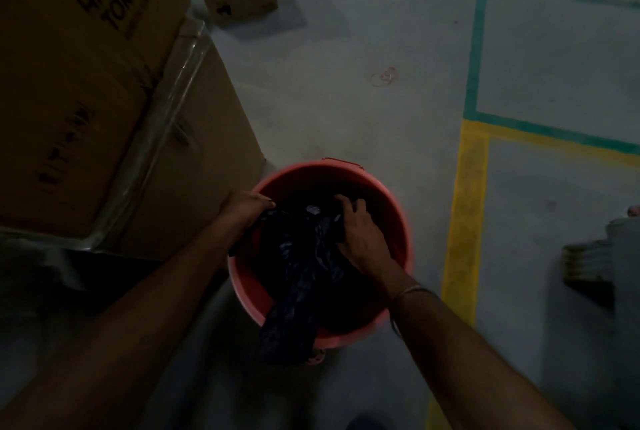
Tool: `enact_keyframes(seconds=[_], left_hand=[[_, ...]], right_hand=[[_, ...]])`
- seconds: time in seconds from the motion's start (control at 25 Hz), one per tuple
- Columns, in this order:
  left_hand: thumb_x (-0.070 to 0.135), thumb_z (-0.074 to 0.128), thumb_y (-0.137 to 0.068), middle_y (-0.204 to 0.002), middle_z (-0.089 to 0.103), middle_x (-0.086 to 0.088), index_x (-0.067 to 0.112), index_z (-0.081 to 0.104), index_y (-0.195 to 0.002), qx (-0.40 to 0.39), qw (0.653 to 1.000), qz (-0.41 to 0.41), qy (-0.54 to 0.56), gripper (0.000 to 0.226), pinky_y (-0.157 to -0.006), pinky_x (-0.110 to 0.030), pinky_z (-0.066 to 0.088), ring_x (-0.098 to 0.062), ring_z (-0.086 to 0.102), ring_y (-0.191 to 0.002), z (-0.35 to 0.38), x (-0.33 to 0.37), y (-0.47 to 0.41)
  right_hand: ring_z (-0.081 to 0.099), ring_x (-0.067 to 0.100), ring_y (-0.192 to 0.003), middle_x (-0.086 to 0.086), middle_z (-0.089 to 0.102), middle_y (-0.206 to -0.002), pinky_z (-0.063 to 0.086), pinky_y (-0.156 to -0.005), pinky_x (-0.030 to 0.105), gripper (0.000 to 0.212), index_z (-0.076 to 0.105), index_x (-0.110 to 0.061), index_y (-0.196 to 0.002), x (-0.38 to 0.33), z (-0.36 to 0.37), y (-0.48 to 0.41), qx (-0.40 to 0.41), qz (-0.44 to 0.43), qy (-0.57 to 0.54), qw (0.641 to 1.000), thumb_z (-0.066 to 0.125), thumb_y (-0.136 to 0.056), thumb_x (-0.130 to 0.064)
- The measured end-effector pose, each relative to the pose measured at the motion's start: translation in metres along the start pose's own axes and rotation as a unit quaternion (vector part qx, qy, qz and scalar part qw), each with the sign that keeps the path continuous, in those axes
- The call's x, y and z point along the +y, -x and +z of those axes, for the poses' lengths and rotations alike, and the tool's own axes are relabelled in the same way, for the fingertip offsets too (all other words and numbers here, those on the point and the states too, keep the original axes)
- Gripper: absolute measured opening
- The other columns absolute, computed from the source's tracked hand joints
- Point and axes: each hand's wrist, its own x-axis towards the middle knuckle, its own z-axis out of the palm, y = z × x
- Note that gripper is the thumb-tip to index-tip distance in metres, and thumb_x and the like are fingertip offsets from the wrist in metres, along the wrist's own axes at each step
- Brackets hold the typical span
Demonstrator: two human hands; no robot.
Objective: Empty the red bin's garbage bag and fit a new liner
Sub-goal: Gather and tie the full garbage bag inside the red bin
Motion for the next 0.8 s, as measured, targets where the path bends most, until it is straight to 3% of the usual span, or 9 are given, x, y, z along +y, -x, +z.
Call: enact_keyframes(seconds=[0.04,0.12,0.24,0.36,0.44,0.48,0.56,0.68,0.8], left_hand=[[0.013,0.077,-0.079,-0.105,0.073,-0.016,0.010,0.078,-0.091,-0.002,1.000,0.001,0.008,0.012,-0.097,-0.042,0.054,-0.029,0.067,-0.091,-0.001,0.001,0.000],[0.015,0.079,-0.077,-0.098,0.074,-0.013,0.019,0.076,-0.079,-0.009,0.999,0.006,0.031,0.005,-0.097,-0.041,0.055,-0.028,0.068,-0.090,-0.002,0.002,0.001],[0.012,0.078,-0.079,-0.101,0.073,-0.015,0.010,0.077,-0.095,-0.021,0.998,0.045,0.039,0.016,-0.099,-0.037,0.053,-0.027,0.067,-0.095,-0.001,0.008,0.000],[0.008,0.073,-0.084,-0.102,0.071,-0.015,0.006,0.073,-0.105,-0.052,0.992,0.090,0.068,0.022,-0.091,-0.030,0.055,-0.023,0.065,-0.094,0.002,0.016,0.003],[0.013,0.068,-0.089,-0.106,0.071,-0.015,0.009,0.071,-0.110,-0.062,0.989,0.097,0.095,0.022,-0.086,-0.026,0.056,-0.024,0.066,-0.096,0.002,0.017,0.004],[0.017,0.065,-0.092,-0.110,0.070,-0.016,0.010,0.070,-0.113,-0.055,0.988,0.091,0.114,0.022,-0.090,-0.030,0.056,-0.027,0.066,-0.100,0.001,0.017,0.005],[0.028,0.058,-0.097,-0.116,0.069,-0.015,0.013,0.069,-0.114,-0.023,0.986,0.067,0.153,0.025,-0.092,-0.035,0.055,-0.027,0.066,-0.101,0.000,0.014,0.008],[0.055,0.044,-0.096,-0.117,0.065,-0.005,0.021,0.065,-0.114,-0.011,0.977,-0.023,0.212,0.043,-0.088,-0.034,0.046,-0.022,0.061,-0.101,-0.006,0.007,0.015],[0.070,0.043,-0.087,-0.115,0.063,0.000,0.030,0.062,-0.104,-0.016,0.980,-0.062,0.191,0.048,-0.079,-0.036,0.046,-0.021,0.058,-0.097,-0.010,-0.008,0.028]], right_hand=[[0.056,0.032,-0.096,0.013,0.041,-0.127,0.052,-0.075,0.042,0.081,0.022,-0.023,-0.154,-0.002,-0.004,-0.007,-0.017,-0.035,-0.047,0.998,0.064,-0.085,-0.015],[0.057,0.034,-0.108,0.016,0.048,-0.130,0.049,-0.091,0.042,0.069,0.026,-0.023,-0.154,-0.005,-0.011,-0.024,-0.060,-0.088,-0.105,0.989,0.052,-0.092,-0.012],[0.053,0.031,-0.128,0.016,0.052,-0.143,0.041,-0.109,0.036,0.051,0.037,-0.015,-0.150,-0.014,-0.017,-0.040,-0.091,-0.111,-0.153,0.978,0.046,-0.100,-0.020],[0.059,0.023,-0.122,0.008,0.060,-0.138,0.046,-0.104,0.032,0.050,0.053,-0.015,-0.140,-0.018,-0.020,-0.050,-0.134,-0.111,-0.153,0.973,0.061,-0.095,-0.036],[0.064,0.024,-0.114,0.007,0.067,-0.126,0.049,-0.093,0.028,0.037,0.066,-0.012,-0.125,-0.020,-0.017,-0.058,-0.129,-0.111,-0.141,0.975,0.065,-0.093,-0.030],[0.065,0.024,-0.110,0.007,0.070,-0.119,0.048,-0.088,0.025,0.029,0.070,-0.011,-0.116,-0.021,-0.016,-0.060,-0.116,-0.104,-0.148,0.977,0.066,-0.092,-0.027],[0.066,0.022,-0.108,0.006,0.071,-0.115,0.048,-0.087,0.026,0.022,0.074,-0.011,-0.108,-0.023,-0.016,-0.061,-0.100,-0.088,-0.166,0.977,0.066,-0.092,-0.024],[0.064,0.022,-0.109,0.006,0.070,-0.119,0.051,-0.095,0.034,0.025,0.072,-0.010,-0.112,-0.020,-0.018,-0.058,-0.095,-0.072,-0.166,0.979,0.065,-0.094,-0.026],[0.066,0.020,-0.106,0.005,0.071,-0.115,0.051,-0.092,0.031,0.023,0.073,-0.011,-0.109,-0.016,-0.018,-0.054,-0.068,-0.059,-0.194,0.977,0.064,-0.094,-0.025]])
